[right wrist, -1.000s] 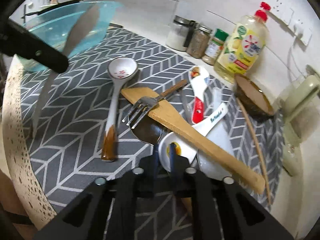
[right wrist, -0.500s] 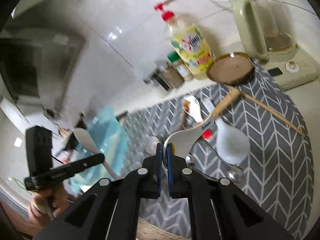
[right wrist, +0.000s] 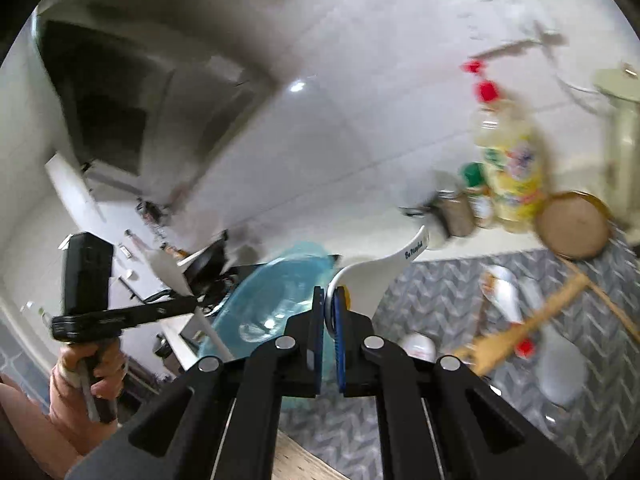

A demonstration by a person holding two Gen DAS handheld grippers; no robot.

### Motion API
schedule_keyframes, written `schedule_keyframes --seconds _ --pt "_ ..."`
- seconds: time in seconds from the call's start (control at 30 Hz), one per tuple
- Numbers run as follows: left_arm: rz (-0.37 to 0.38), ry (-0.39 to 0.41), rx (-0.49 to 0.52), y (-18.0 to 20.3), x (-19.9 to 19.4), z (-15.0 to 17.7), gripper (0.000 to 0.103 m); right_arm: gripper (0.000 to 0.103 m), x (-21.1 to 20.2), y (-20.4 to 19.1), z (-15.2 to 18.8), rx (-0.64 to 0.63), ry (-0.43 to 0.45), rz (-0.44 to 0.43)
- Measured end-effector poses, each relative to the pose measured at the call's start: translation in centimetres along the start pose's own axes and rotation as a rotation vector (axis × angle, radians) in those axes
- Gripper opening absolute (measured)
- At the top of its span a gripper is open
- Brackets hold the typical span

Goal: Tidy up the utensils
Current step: 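Carry both white spoons into the blue basin and open both tools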

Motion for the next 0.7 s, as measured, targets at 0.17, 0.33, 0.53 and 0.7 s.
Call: schedule_keyframes --seconds 0.17,0.33,0.53,0.7 --pt "-0.100 -0.120 -0.027 -6.7 4.5 -0.1 0.010 0.005 5.3 -4.5 -0.4 -0.050 -0.041 -0.080" --pt "-0.102 -0.233 -0.073 -11.3 10.5 -0.2 0.010 0.005 9.9 -7.7 0.5 -0.065 -0.103 -0.105" --pt "-0.078 -0.360 -0.123 -13.2 15.2 -0.7 0.011 0.005 13.2 -10.0 1.8 -0.118 -0.178 -0.107" --pt "-0.016 -0.271 -0.144 -13.5 12.4 -1.7 0.011 0.005 16.3 -10.9 2.6 -0.191 -0.297 -0.078"
Point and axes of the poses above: each gripper's, at about its wrist camera, not at the fingertips, and x roughly the way its jaws point, y to its right, z to its underside, the point moved 2 cm from there along x, roughly the way its jaws point, and after that the axes turned 14 degrees about -x, right-handed, at the moved point
